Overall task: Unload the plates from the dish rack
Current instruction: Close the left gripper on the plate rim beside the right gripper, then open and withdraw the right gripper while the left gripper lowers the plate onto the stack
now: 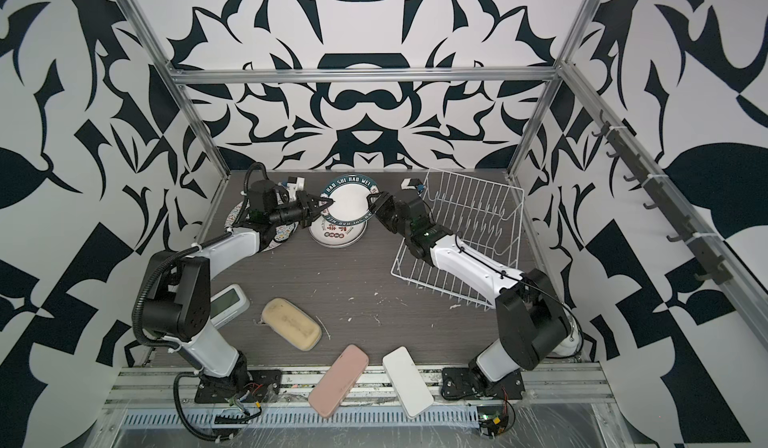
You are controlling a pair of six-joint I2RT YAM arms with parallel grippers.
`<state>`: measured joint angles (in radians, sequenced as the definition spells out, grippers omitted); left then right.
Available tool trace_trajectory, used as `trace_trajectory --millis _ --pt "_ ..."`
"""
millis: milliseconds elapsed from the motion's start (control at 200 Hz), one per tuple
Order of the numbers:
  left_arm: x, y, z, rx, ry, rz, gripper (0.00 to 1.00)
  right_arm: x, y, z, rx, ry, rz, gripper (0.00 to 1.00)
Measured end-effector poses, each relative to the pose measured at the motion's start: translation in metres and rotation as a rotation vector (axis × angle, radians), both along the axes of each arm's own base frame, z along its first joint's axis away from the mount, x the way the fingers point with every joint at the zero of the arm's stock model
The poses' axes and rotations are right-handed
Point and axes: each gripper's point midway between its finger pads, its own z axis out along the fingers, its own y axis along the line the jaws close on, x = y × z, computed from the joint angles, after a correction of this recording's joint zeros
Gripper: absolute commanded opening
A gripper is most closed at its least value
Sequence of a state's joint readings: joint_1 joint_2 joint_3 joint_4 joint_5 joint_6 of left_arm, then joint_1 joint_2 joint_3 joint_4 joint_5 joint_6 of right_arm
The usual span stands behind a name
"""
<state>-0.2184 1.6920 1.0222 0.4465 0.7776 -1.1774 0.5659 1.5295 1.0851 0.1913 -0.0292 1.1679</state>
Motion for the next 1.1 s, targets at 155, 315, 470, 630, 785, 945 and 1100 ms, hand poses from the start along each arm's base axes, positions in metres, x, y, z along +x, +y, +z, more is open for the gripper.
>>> trace_trajectory --millis 155,315,470,630,785,945,1100 --pt "0.003 0.004 -0.002 0.002 0.005 0.011 0.00 0.002 -0.005 -0.003 -0.006 0.010 -0.011 0.59" --pt "0.008 0.015 -0.003 0.008 0.000 0.036 0.00 0.002 -0.012 -0.005 -0.009 0.015 -0.023 0.59" --pt "0.014 0.024 -0.008 0.018 0.002 0.059 0.00 0.002 -0.018 -0.007 -0.001 0.024 -0.040 0.64" --pt "0.018 0.027 -0.021 0.028 0.025 0.070 0.00 0.002 -0.020 -0.010 0.009 0.040 -0.049 0.96" --pt "0.022 0.029 -0.033 0.039 0.044 0.077 0.00 0.002 -0.023 -0.013 0.004 0.053 -0.054 0.99" --pt "0.021 0.032 -0.048 0.081 0.058 0.081 0.00 0.001 -0.023 -0.014 0.000 0.059 -0.052 0.99" --pt "0.018 0.038 -0.067 0.167 0.082 0.087 0.00 0.000 -0.022 -0.016 -0.007 0.060 -0.040 0.99"
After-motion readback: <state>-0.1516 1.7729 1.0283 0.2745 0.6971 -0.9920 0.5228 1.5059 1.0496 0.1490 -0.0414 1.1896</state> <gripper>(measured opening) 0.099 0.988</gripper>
